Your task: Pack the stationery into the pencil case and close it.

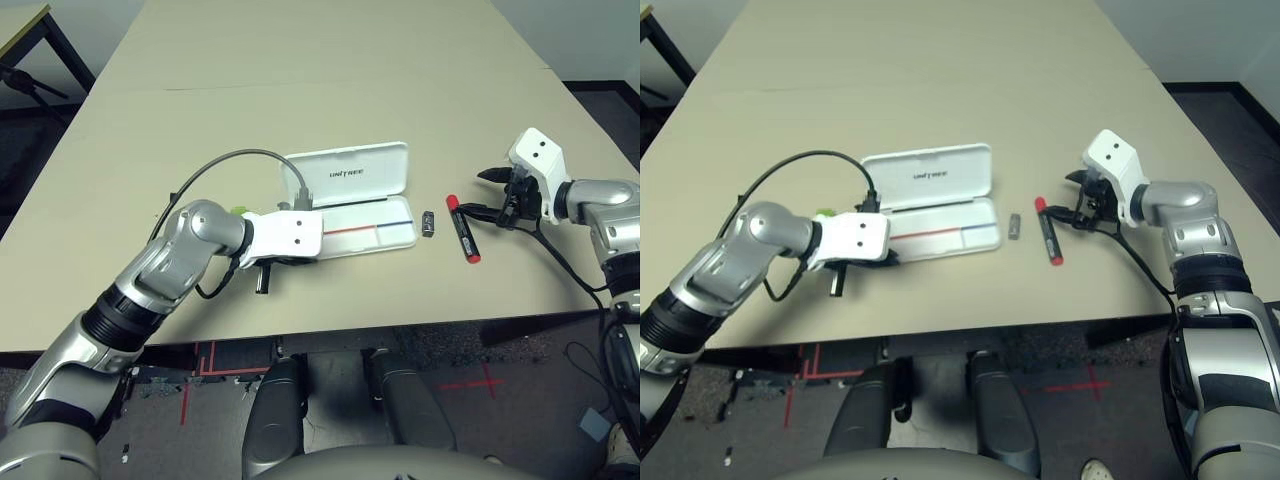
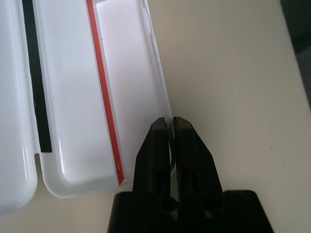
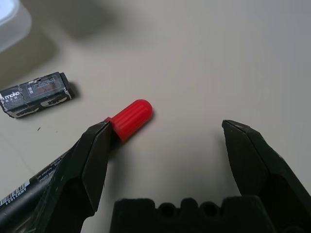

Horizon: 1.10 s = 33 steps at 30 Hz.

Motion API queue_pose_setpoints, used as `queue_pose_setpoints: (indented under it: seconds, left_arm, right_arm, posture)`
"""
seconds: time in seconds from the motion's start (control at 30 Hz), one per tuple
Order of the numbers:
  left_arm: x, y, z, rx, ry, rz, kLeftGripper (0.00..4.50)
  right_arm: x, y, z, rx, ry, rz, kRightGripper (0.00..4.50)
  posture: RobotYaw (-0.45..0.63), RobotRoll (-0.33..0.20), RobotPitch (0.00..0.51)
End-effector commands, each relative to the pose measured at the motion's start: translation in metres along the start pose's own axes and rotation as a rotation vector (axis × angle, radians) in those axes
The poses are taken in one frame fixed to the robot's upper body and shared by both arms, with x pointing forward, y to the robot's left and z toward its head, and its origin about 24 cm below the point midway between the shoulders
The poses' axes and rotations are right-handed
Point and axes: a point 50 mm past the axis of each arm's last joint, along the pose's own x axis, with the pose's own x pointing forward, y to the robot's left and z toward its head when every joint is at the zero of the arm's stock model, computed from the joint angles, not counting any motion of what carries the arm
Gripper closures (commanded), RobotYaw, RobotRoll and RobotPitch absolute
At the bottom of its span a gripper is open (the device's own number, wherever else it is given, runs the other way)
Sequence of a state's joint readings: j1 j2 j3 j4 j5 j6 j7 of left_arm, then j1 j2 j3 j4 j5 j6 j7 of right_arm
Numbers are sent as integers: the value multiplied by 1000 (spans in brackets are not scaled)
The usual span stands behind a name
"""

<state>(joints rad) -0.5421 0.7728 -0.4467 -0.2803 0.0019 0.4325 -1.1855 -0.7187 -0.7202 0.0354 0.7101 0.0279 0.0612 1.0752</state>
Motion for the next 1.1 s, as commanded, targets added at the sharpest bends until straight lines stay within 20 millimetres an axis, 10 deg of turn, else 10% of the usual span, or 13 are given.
queue_pose_setpoints:
  seconds: [0.03, 0.77, 1.1]
  left_arm:
    - [-2, -7, 1, 9, 1, -15, 4479]
    - [-1, -22, -6, -49, 28, -5, 4479]
    - [-7, -23, -1, -56, 13, 1, 801]
  right_arm:
    - [3, 2, -1, -10, 16, 19, 0]
    - [11, 3, 0, -30, 17, 41, 0]
    - [14, 4, -1, -36, 21, 45, 0]
  posture:
    - [-11, 0, 183]
    - [13, 0, 188]
    - [22, 0, 187]
